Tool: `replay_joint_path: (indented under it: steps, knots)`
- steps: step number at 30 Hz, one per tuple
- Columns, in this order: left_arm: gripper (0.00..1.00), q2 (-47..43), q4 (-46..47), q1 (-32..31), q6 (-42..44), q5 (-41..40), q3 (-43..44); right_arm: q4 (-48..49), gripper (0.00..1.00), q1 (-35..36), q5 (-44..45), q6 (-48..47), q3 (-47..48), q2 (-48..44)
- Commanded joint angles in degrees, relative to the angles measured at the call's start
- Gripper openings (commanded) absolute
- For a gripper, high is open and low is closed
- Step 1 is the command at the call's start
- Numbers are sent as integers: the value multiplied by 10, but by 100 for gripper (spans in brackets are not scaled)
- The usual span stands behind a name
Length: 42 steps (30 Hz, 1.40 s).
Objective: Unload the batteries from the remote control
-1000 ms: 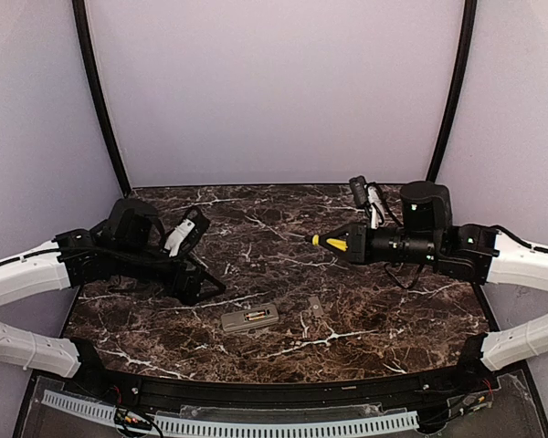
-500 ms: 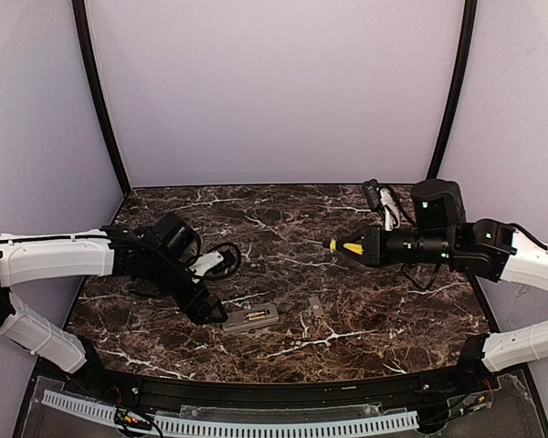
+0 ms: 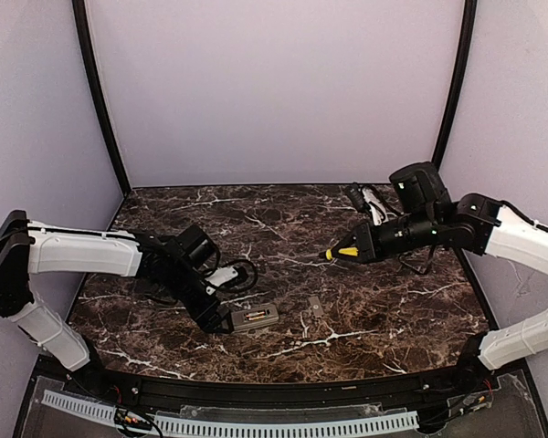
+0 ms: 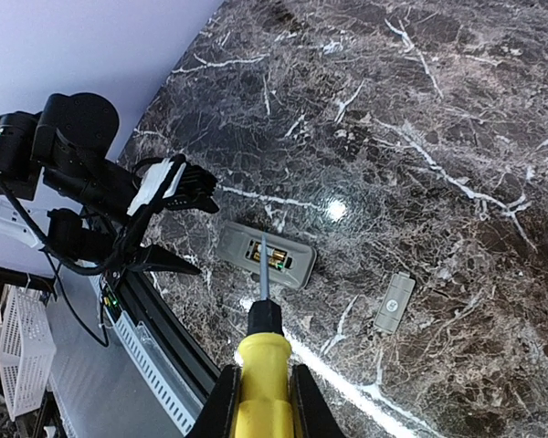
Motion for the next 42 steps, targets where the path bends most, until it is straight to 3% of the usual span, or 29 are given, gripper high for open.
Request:
replay_joint_path:
  steps: [1, 9, 18, 24, 31, 39, 42]
  knots:
    - [88, -16, 21, -18, -19, -44, -22, -43, 0, -4, -45, -32, 48, 38]
    - [89, -19, 46, -59, 3, -148, -31, -53, 0, -6, -56, -63, 63, 72]
    - [87, 26, 97, -60, 69, -124, -26, -61, 0, -23, -65, -85, 46, 74]
    - [83, 63, 82, -60, 112, -96, -3, -61, 0, -38, -75, -95, 29, 66]
    - [69, 97, 72, -60, 127, -92, 18, -62, 0, -52, -88, -110, 21, 71]
    - [41, 86, 57, -61, 131, -92, 27, -61, 0, -61, -100, -124, 23, 86]
    - [38, 74, 54, -63, 132, -104, 30, -61, 0, -62, -103, -126, 27, 95]
